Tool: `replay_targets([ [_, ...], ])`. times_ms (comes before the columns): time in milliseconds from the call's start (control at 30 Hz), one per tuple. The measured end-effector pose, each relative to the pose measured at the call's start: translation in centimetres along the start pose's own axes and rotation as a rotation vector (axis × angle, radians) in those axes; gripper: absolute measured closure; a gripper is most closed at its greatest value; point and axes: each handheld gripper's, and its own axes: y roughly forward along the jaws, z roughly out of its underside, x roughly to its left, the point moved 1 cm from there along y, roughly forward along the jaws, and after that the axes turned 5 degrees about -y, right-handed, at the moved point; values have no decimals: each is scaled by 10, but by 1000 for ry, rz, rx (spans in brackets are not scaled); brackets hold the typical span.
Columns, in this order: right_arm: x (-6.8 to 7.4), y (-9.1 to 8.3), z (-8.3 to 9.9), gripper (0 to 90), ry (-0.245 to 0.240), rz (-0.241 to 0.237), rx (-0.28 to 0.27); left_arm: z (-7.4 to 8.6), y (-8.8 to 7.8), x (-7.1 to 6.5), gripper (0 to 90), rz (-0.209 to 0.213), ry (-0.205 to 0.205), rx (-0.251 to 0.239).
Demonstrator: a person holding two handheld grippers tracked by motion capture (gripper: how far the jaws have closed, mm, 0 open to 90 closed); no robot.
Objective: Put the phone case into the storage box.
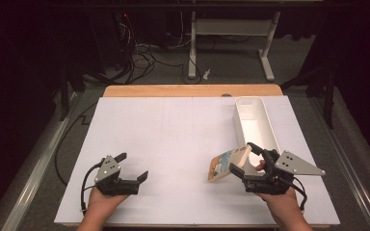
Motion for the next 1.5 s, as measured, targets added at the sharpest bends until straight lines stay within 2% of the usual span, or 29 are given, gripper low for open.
replay_targets([
  [267, -2, -3, 0, 128, -37, 64, 5, 1, 2, -3, 4, -2, 23, 15],
  [467, -3, -6, 0, 127, -54, 101, 18, 1, 2, -3, 1, -2, 2, 11],
  [633, -4, -7, 2, 127, -68, 151, 31, 1, 2, -4, 1, -2, -5, 6],
  [933, -2, -6, 3, 127, -84, 167, 35, 1, 2, -5, 1, 2, 2, -13],
  [1000, -2, -7, 2, 126, -100, 174, 35, 1, 2, -5, 1, 1, 5, -14],
  [1267, 1, -11, -6, 126, -103, 187, 5, 3, 4, -6, 1, 1, 18, -1],
  [1500, 2, -20, -19, 127, -102, 209, -49, 3, 3, -6, 1, 6, 21, -11],
])
